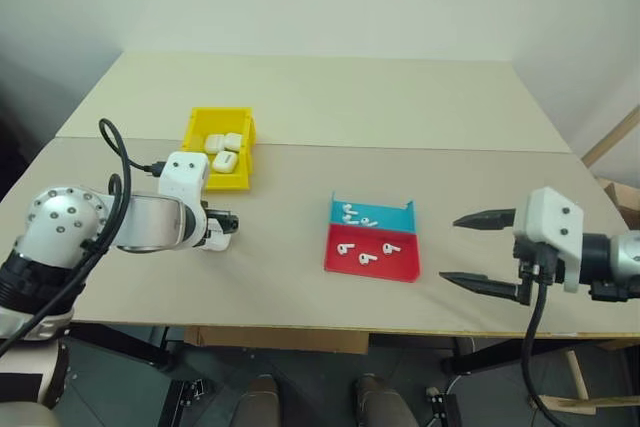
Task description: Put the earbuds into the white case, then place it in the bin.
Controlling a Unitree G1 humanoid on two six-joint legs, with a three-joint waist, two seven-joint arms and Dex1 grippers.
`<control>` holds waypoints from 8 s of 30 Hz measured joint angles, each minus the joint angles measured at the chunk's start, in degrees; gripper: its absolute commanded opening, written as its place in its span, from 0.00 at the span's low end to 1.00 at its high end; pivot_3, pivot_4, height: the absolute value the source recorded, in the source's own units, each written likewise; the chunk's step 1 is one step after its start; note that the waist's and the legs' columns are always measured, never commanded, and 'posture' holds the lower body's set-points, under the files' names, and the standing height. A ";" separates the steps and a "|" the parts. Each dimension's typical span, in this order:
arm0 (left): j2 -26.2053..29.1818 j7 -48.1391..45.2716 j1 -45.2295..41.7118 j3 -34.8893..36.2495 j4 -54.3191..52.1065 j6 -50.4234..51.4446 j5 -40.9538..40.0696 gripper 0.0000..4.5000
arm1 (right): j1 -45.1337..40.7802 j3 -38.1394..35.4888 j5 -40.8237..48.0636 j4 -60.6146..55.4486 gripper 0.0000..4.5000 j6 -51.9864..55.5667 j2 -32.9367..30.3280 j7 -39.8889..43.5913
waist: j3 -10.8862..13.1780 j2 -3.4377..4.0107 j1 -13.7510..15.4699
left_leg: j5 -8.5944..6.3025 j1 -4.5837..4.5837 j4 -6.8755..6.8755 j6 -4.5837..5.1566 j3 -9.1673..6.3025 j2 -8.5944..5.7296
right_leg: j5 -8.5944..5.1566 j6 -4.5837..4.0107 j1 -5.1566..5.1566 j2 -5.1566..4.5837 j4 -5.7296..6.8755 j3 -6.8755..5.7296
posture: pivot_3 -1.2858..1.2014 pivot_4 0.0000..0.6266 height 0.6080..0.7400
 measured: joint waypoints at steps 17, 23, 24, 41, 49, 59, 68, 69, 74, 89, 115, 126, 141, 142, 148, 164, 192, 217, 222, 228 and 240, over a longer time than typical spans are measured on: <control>-5.80 8.35 1.37 1.18 6.09 1.07 0.00 1.00 | 1.92 -1.49 -0.07 -2.12 0.99 2.34 -0.57 -1.30 | -0.05 -0.05 0.04 | 0.03 0.01 0.00 -0.03 -0.04 -0.02 | 0.00 0.00 0.03 -0.01 0.01 -0.02 | 0.52 0.24 1.00; -7.60 9.26 1.60 0.88 6.33 1.36 0.00 1.00 | 1.91 -1.50 -0.15 -2.19 0.99 2.95 -0.96 -1.34 | -0.06 -0.06 0.08 | 0.03 0.01 0.00 -0.04 -0.04 -0.03 | 0.00 0.00 0.03 -0.01 0.01 -0.02 | 0.52 0.24 1.00; -7.76 9.35 1.60 0.69 6.65 1.41 0.00 1.00 | 1.92 -1.50 -0.10 -2.24 0.99 3.27 -0.97 -1.34 | -0.06 -0.07 0.08 | 0.03 0.01 0.00 -0.04 -0.04 -0.02 | 0.00 0.00 0.03 -0.01 0.01 -0.02 | 0.52 0.24 1.00; -8.65 10.34 -0.44 -0.16 11.39 2.47 0.01 1.00 | 2.70 -1.86 -0.39 -3.24 0.99 4.39 -0.98 -2.13 | -0.07 -0.07 0.04 | 0.03 0.01 0.00 -0.04 -0.05 -0.04 | 0.00 0.00 0.03 -0.01 0.00 -0.02 | 0.52 0.24 1.00; -9.01 9.71 -1.38 -1.31 13.26 3.75 0.02 1.00 | 2.73 -1.86 -0.56 -3.24 0.99 4.82 -0.98 -2.59 | -0.07 -0.08 0.03 | 0.03 0.00 0.00 -0.04 -0.06 -0.04 | 0.00 0.00 0.03 -0.01 -0.01 -0.03 | 0.52 0.24 1.00; -9.05 9.55 -1.59 -2.04 13.24 3.56 0.01 0.91 | 3.77 -1.86 -0.75 -3.77 1.00 5.82 -0.98 -3.08 | -0.07 -0.08 0.05 | 0.03 0.01 0.00 -0.04 -0.06 -0.05 | 0.00 0.00 0.03 -0.02 0.00 -0.02 | 0.52 0.24 1.00; -8.78 9.39 -2.03 -3.27 13.09 3.24 -0.06 0.62 | 3.88 -1.84 -1.04 -4.22 1.00 5.83 -0.98 -3.52 | -0.08 -0.08 -0.05 | 0.03 0.02 0.00 -0.05 -0.06 -0.05 | 0.00 0.00 0.03 -0.02 0.00 -0.02 | 0.52 0.24 1.00; -8.80 9.33 -2.05 -3.26 13.14 3.23 -0.06 0.62 | 3.88 -1.83 -1.05 -4.22 1.00 5.83 -0.98 -3.56 | -0.08 -0.08 -0.05 | 0.03 0.02 -0.01 -0.05 -0.06 -0.05 | 0.00 0.00 0.03 -0.02 0.00 -0.02 | 0.52 0.24 1.00; -8.57 9.08 -2.05 -3.55 12.52 2.86 0.02 0.62 | 3.88 -1.82 -1.39 -4.22 1.00 5.83 -0.98 -3.58 | -0.08 -0.08 -0.02 | 0.03 0.00 0.00 -0.05 -0.06 -0.05 | 0.00 0.00 0.03 -0.02 0.00 -0.03 | 0.52 0.24 1.00; -6.45 -47.53 9.17 8.24 -19.52 -20.82 40.64 0.62 | -2.46 -0.05 -3.64 0.57 1.00 -1.18 -0.63 -2.13 | -0.09 -0.06 -0.06 | 0.20 0.00 -0.23 -0.32 -0.02 -0.02 | 0.03 -0.02 0.05 0.00 -0.25 -0.06 | 0.52 0.24 1.00; -28.34 -134.89 27.87 11.87 -1.35 -72.02 71.26 0.62 | -48.20 42.20 -5.01 -8.41 1.00 27.24 -1.52 -0.08 | -0.16 0.09 -0.48 | 0.09 -0.24 -0.08 -0.07 0.03 0.17 | 0.09 -0.02 -0.18 0.10 -0.31 -0.08 | 0.52 0.24 1.00; -30.15 -138.70 29.82 12.68 1.28 -74.48 72.61 0.62 | -60.36 60.48 -13.22 0.59 0.80 34.76 5.94 0.06 | -0.16 0.10 -0.49 | 0.03 -0.31 0.01 0.03 -0.02 0.19 | 0.10 -0.03 -0.21 0.10 -0.30 -0.16 | 0.52 0.24 1.00; -30.09 -140.47 32.37 13.68 -1.07 -75.58 72.50 0.62 | -61.47 70.71 -27.33 11.37 0.61 27.97 9.76 3.98 | -0.17 0.12 -1.22 | 0.02 -0.31 0.01 0.05 -0.03 0.22 | 0.10 -0.04 -0.26 0.13 -0.24 -0.16 | 0.52 0.24 1.00; -30.08 -140.61 32.48 13.70 -1.08 -75.96 72.52 0.62 | -61.44 70.73 -27.84 11.74 0.61 27.48 9.96 4.23 | -0.17 0.12 -1.26 | 0.02 -0.30 0.01 0.05 -0.03 0.22 | 0.10 -0.04 -0.26 0.13 -0.24 -0.17 | 0.52 0.24 1.00; -29.96 -141.93 33.47 13.74 -1.07 -76.81 73.02 0.62 | -60.71 70.99 -31.53 14.31 0.61 25.63 11.56 5.39 | -0.17 0.12 -1.70 | 0.02 -0.29 0.01 0.05 -0.04 0.22 | 0.10 -0.04 -0.26 0.14 -0.23 -0.17 | 0.52 0.24 1.00; -29.50 -142.39 33.83 13.76 -1.99 -76.76 73.01 0.62 | -58.41 70.98 -36.83 18.84 0.61 21.95 14.90 7.23 | -0.17 0.12 -1.84 | 0.02 -0.29 0.01 0.05 -0.05 0.22 | 0.10 -0.04 -0.26 0.14 -0.22 -0.18 | 0.52 0.24 1.00; -29.22 -141.63 34.59 13.77 -2.04 -76.81 74.25 0.62 | -56.19 69.90 -43.49 23.89 0.34 17.01 17.13 10.44 | -0.17 0.12 -1.85 | 0.02 -0.27 0.00 0.05 -0.05 0.22 | 0.10 -0.05 -0.24 0.14 -0.21 -0.19 | 0.52 0.24 1.00; -29.34 -138.69 31.28 13.90 -5.35 -73.11 70.49 0.62 | -49.22 45.83 -37.83 6.13 0.15 24.76 15.85 9.79 | -0.17 0.11 -1.61 | 0.01 -0.33 0.00 0.06 -0.14 0.21 | 0.10 -0.04 -0.21 0.13 -0.26 -0.27 | 0.52 0.24 1.00; -30.26 -135.86 30.54 13.65 -7.73 -69.26 67.95 0.62 | -39.10 26.55 -29.96 -3.01 0.15 24.68 17.54 6.31 | -0.17 0.10 -1.34 | 0.01 -0.29 0.03 0.06 -0.16 0.20 | 0.10 -0.03 -0.10 0.13 -0.27 -0.29 | 0.52 0.24 1.00; -31.30 -133.62 27.97 12.74 -9.07 -65.96 67.23 0.62 | -26.03 12.05 -22.08 -11.01 0.15 6.91 29.59 -1.46 | -0.18 0.09 -1.96 | 0.02 -0.26 -0.01 0.06 -0.15 0.21 | 0.09 -0.02 -0.08 0.17 -0.25 -0.24 | 0.52 0.24 1.00; -30.22 -130.34 25.49 12.49 -12.49 -58.51 65.29 0.62 | -26.17 7.78 -2.88 -5.25 0.15 -9.75 38.71 -5.19 | -0.18 0.10 -1.94 | 0.01 -0.15 -0.05 0.06 -0.15 0.21 | 0.10 -0.03 0.00 0.17 -0.26 -0.24 | 0.52 0.24 1.00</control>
